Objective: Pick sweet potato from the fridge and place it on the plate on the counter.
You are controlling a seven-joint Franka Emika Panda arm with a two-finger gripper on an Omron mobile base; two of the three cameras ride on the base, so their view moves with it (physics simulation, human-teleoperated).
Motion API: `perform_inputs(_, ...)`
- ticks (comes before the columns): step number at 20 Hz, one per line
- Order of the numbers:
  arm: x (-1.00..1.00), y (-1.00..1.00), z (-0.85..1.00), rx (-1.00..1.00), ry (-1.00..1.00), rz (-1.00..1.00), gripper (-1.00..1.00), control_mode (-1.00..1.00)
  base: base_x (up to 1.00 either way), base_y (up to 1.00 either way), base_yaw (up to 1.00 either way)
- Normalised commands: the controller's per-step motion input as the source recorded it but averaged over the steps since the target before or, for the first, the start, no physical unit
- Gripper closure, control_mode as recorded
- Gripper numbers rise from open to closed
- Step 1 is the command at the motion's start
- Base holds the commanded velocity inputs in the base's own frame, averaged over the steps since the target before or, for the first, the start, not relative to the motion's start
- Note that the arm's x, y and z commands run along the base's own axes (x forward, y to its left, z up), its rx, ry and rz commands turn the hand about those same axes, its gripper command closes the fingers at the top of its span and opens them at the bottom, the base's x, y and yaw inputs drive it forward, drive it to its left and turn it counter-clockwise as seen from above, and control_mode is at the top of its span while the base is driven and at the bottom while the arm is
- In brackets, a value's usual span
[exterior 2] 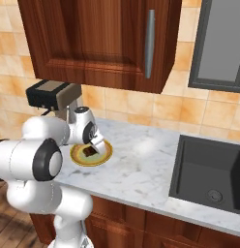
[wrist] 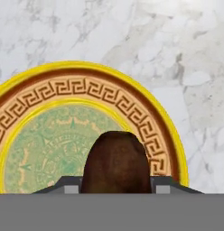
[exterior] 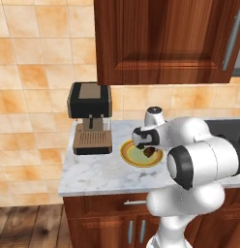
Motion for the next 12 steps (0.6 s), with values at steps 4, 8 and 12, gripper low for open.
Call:
perform_inputs(4, 0.41, 0.0, -0.34, 0.0, 0.0, 0.0, 1.0, -1.0, 0.0, 0.0, 0.0)
perform_inputs(8, 0.23, 0.0, -0.36, 0.0, 0.0, 0.0, 1.0, -1.0, 0.0, 0.0, 0.0)
perform_inputs(12, 0.04, 0.02, -0.32, 0.0, 0.0, 0.0, 1.0, -1.0, 0.0, 0.0, 0.0)
